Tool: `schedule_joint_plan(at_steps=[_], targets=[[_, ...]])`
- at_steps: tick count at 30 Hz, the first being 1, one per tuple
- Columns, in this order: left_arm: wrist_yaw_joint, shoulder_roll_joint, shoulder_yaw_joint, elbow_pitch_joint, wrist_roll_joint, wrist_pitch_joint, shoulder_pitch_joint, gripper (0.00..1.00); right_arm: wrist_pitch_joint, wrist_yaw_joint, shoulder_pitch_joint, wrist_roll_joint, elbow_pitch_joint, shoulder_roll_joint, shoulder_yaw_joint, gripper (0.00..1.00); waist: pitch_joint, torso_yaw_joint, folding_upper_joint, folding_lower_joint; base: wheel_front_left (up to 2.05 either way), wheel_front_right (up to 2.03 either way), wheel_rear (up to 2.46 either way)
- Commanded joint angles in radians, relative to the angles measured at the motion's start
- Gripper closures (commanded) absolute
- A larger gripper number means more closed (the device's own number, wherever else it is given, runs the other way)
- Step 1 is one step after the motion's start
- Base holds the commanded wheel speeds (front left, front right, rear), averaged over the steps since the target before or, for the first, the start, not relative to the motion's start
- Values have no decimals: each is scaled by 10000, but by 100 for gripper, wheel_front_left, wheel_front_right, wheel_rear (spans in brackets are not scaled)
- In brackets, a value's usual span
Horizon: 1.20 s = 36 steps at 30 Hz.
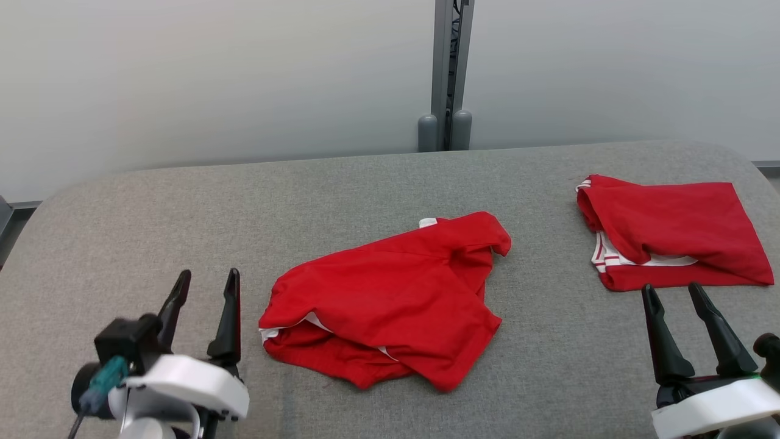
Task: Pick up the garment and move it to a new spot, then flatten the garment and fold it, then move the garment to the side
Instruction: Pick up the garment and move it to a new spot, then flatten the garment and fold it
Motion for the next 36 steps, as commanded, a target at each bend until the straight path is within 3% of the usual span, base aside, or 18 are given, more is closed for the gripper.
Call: schedule_joint_plan(at_steps=[1, 7, 24, 32, 36], targets=[[221, 2, 125, -387, 21, -265, 437, 0, -114, 7, 79, -37, -57, 35, -26, 0, -13, -26, -1, 0, 0, 0, 0], [716, -309, 263, -986, -22, -727, 1416, 0, -187, 8, 296, -121, -35, 88, -107, 0, -19, 18, -1, 0, 0, 0, 0], [724, -386, 178, -1085, 181, -998, 1562, 0, 76, 7, 492, -137, -297, 29, -120, 0, -94, 164, -1, 0, 0, 0, 0], [660, -425, 46, -1042, 152, -954, 1402, 0, 395, 8, 522, 165, -265, -85, 848, 0, -61, 625, -1, 0, 0, 0, 0], [634, -447, -11, -998, 120, -898, 1335, 0, 1551, 8, 472, 661, 235, -99, 1838, 0, -55, 1071, -1, 0, 0, 0, 0]])
